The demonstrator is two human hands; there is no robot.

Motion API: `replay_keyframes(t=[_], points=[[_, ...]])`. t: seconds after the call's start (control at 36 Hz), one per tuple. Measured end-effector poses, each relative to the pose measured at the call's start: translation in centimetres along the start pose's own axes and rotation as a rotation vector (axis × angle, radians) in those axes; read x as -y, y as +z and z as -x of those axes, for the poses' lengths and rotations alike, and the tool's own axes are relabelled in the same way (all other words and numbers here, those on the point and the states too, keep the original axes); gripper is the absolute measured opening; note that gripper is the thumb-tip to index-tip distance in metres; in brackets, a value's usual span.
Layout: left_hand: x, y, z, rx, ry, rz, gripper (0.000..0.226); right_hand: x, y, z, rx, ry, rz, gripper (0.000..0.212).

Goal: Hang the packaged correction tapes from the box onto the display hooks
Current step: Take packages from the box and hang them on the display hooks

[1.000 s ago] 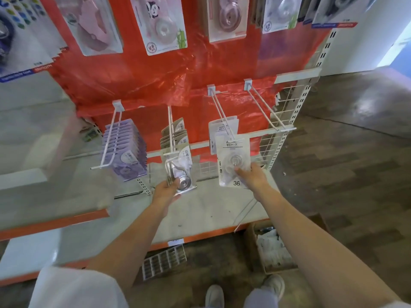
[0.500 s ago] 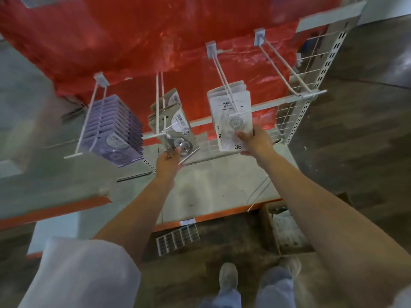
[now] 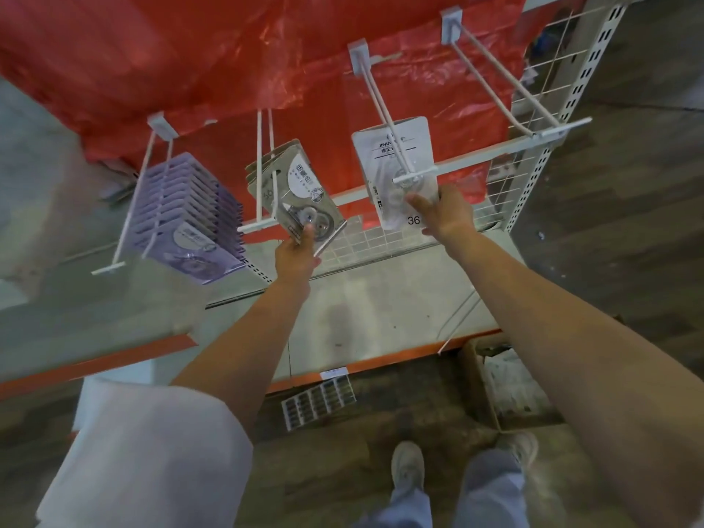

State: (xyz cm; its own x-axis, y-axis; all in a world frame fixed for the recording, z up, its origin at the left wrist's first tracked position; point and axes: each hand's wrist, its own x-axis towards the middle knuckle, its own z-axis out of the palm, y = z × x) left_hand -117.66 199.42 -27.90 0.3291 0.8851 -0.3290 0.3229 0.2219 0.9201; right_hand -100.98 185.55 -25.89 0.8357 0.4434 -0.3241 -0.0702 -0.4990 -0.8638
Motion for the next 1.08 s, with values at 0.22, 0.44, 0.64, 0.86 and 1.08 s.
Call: replay_keyframes(t=[0.22, 0.44, 0.64, 0.86, 1.08], points=[[-0.1, 0.9, 0.7, 0.017, -0.199, -0.109, 0.065, -0.2, -0.5, -0.4, -0.028, -0.007, 0.206, 0.066], [0.6, 2.2, 2.5, 0.184, -0.376, -0.251, 0.038, -1.4, -2.7, 0.3, 0.006, -0.018, 0.374, 0.067], [0.4, 7.3, 5.2, 0.466, 0.130, -1.134, 0.031, -4.4, -6.8, 1.3, 0.092, -0.128, 0.558, 0.046], [2.0, 15.1, 8.4, 0.826, 0.434, -1.511, 0.039, -10.7, -14.2, 1.9, 0.111, -0.048, 0.622, 0.042], [7.1, 23.3, 12.7, 1.046, 0.526, -1.627, 0.036, -21.1, -21.9, 3.6, 0.069, 0.226, 0.577, 0.039]])
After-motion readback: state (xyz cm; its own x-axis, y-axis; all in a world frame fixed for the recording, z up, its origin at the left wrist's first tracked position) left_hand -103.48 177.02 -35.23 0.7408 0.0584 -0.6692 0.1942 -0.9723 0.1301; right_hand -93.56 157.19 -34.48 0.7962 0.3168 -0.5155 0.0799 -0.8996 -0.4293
